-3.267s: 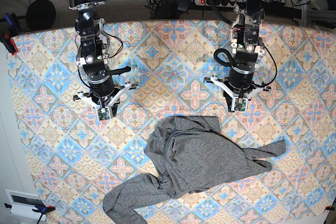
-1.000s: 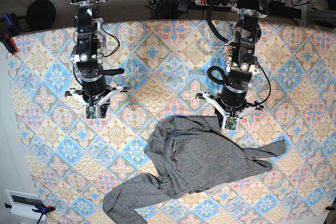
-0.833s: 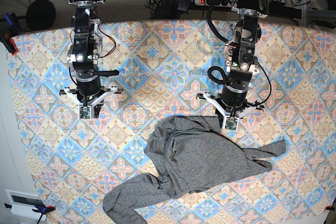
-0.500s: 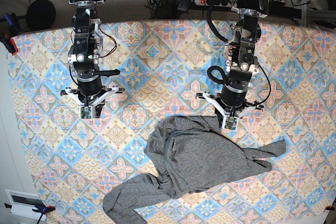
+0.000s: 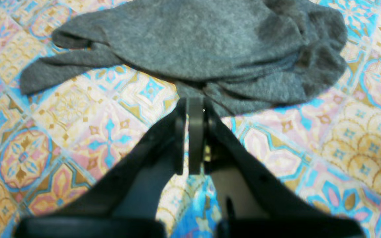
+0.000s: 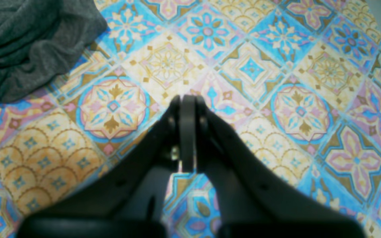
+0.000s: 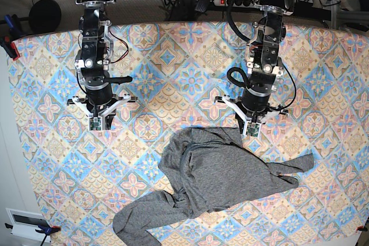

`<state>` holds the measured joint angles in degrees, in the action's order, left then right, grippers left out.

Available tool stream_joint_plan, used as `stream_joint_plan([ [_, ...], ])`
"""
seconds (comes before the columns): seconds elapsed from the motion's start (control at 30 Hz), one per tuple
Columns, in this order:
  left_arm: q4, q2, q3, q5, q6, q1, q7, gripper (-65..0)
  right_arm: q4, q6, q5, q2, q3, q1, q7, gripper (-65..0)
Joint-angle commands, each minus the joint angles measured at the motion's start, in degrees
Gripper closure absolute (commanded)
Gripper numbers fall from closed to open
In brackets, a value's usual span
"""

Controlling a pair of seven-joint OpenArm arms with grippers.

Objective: Layout the t-shirt on the table in an organized manner, then fold the t-shirt properly
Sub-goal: 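Lower both grippers over the table toward the grey shirt, then reach the right gripper to the grey shirt and grasp its edge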

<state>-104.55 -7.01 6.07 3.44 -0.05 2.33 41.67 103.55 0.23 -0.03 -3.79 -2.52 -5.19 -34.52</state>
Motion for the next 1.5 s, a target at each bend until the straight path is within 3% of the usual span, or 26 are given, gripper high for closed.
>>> stream_joint_plan([
  [0.0, -0.81, 0.02, -0.04, 0.21, 0.10, -0.97, -1.36, 0.0, 1.11, -0.01, 0.08, -0.21, -0.07, 0.84, 1.60, 0.0],
  [0.43, -0.02, 0.10, 0.04, 0.03, 0.10, 1.06, -1.36, 0.0, 1.02, -0.01, 0.16, 0.06, 0.19, 0.75, 1.51, 0.0],
  [0.6, 1.92, 0.10, 0.04, 0.03, 0.10, 1.32, -1.36, -0.4, 1.02, -0.01, 0.16, 2.17, 0.19, 0.22, 1.16, -7.1],
  [0.77, 4.20, 0.10, -0.04, -0.85, 0.10, 1.32, -1.36, -9.5, 1.02, -0.01, 0.16, 2.69, 0.37, -0.04, 1.16, -14.8],
  [1.0, 6.66, -1.57, -0.13, -9.64, 0.01, 1.32, -1.10, -24.5, 1.02, -0.01, 0.16, 2.69, 1.51, 0.22, 1.34, -22.1],
  [1.27, 6.57, -2.36, -0.22, -12.10, 0.01, 1.41, -1.01, -24.2, 1.02, 0.08, 0.52, 3.48, 1.51, 0.31, 1.51, -22.4],
  [1.33, 6.57, -2.36, -0.39, -12.10, 0.01, 1.41, -1.01, -23.3, 1.02, 0.08, 4.21, 4.01, 1.51, 0.31, 1.51, -22.4],
  [1.47, 6.40, -2.36, -0.48, -12.10, 0.01, 1.50, -1.01, -19.3, -3.02, -0.01, 22.23, 5.59, 0.19, 0.40, 1.60, -22.4],
])
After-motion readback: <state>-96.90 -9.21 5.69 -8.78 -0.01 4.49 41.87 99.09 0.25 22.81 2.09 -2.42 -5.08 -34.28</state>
